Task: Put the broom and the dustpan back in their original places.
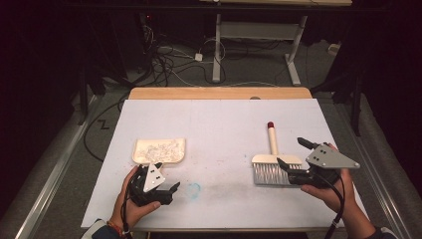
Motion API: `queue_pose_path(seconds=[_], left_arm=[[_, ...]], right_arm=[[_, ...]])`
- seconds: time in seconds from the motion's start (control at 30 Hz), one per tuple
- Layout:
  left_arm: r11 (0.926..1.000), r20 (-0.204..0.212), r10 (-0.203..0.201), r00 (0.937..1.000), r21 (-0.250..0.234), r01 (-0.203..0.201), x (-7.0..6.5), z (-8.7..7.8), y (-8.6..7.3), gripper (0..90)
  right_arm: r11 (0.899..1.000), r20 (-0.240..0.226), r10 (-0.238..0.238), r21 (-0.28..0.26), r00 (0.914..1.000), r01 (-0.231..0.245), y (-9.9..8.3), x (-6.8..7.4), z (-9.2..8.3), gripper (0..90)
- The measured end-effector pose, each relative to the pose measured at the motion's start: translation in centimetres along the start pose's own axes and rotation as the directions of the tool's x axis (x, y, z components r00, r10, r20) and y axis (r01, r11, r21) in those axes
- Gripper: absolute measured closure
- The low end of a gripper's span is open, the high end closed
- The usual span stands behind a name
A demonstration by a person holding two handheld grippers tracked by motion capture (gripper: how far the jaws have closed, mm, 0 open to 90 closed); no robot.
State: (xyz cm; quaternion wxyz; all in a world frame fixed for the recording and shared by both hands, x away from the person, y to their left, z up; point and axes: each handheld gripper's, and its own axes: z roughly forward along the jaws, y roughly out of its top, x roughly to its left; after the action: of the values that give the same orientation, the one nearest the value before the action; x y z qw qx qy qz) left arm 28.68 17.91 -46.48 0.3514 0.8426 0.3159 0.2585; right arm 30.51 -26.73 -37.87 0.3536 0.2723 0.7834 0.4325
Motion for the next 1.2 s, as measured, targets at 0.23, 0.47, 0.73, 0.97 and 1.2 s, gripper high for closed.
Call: queue_pose_path(seconds=[0.23,0.47,0.73,0.97,1.2], left_arm=[[1.0,-0.003,0.006,1.0,0.0,-0.006,0.0,-0.1,0.0,15.8],[0.9998,-0.005,0.017,0.9998,0.006,-0.017,-0.1,-0.1,0.0,15.8],[0.9999,-0.031,-0.003,0.9995,-0.017,0.002,0.3,-0.4,0.0,15.8],[0.9999,-0.027,0.004,0.9996,-0.015,-0.004,0.2,-0.3,0.1,15.8],[0.9997,-0.024,0.004,0.9997,-0.023,-0.005,0.3,-0.2,0.1,15.8]], right_arm=[[1.0,0.012,0.019,0.021,0.9998,-0.019,-1.3,-0.4,-0.4,17.8],[1.0,0.036,0.027,0.013,0.999,-0.027,-2.3,-1.0,-1.0,18.1],[0.999,0.033,0.031,0.023,0.999,-0.032,-3.9,-1.0,-1.3,18.4],[0.998,0.029,0.047,0.035,0.9985,-0.048,-5.5,-1.1,-1.7,18.5],[0.997,0.039,0.046,0.053,0.9982,-0.048,-7.3,-0.9,-2.0,18.5]])
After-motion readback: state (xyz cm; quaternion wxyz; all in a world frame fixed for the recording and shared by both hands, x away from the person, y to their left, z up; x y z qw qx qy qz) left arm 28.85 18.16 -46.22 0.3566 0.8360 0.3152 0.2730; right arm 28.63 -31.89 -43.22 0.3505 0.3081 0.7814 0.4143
